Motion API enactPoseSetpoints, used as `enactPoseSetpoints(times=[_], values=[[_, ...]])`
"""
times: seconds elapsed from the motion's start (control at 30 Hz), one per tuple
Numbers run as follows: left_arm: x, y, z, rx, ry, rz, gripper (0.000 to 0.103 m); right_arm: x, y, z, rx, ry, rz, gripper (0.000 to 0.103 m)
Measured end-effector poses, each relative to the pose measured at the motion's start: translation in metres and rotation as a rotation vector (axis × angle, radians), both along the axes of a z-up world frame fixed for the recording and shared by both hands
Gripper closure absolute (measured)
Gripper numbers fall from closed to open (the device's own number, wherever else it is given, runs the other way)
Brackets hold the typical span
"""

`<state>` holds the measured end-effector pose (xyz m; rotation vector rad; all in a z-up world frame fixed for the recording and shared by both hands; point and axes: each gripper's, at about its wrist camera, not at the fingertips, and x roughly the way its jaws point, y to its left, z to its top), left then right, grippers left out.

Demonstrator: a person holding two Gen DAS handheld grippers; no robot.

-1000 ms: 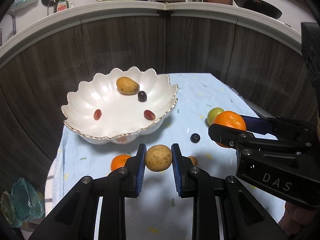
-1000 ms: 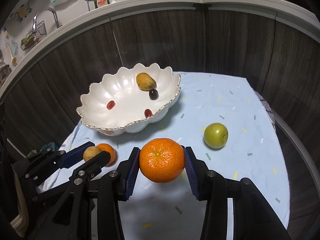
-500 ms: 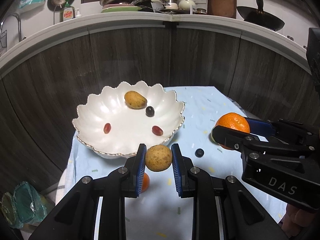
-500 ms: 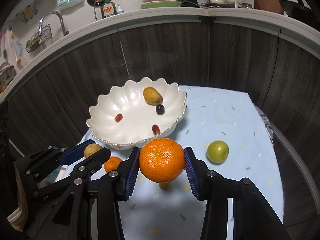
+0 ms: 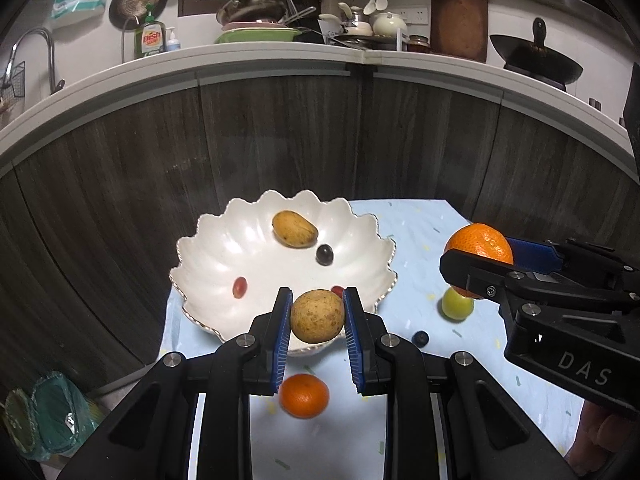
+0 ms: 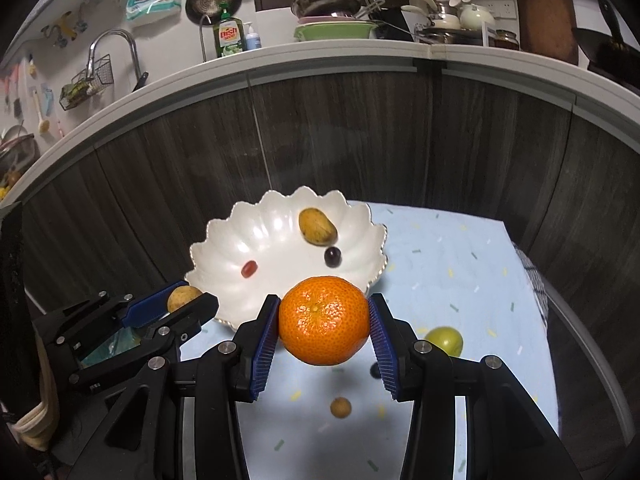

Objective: Organize fruits
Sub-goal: 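Lift and carry the brown fruit with the left tool over the bowl while the right tool carries the tangerine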

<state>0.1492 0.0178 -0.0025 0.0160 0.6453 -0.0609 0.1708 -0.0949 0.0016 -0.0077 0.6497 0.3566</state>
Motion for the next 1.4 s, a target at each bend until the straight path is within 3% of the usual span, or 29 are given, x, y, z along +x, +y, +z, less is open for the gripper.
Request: enactPoseSetpoints(times=[0.8, 1.4], values=[[0.042, 0.039, -0.004, -0.016, 0.004, 0.061, 0.077, 0.049, 0.026, -0.002, -0.017, 0.009, -0.001, 0.058], [0.078, 0.058, -0.024, -0.027, 0.05, 0.096, 0.077, 0.09, 0.036, -0.024, -0.047, 0.057, -0.028, 0.058]])
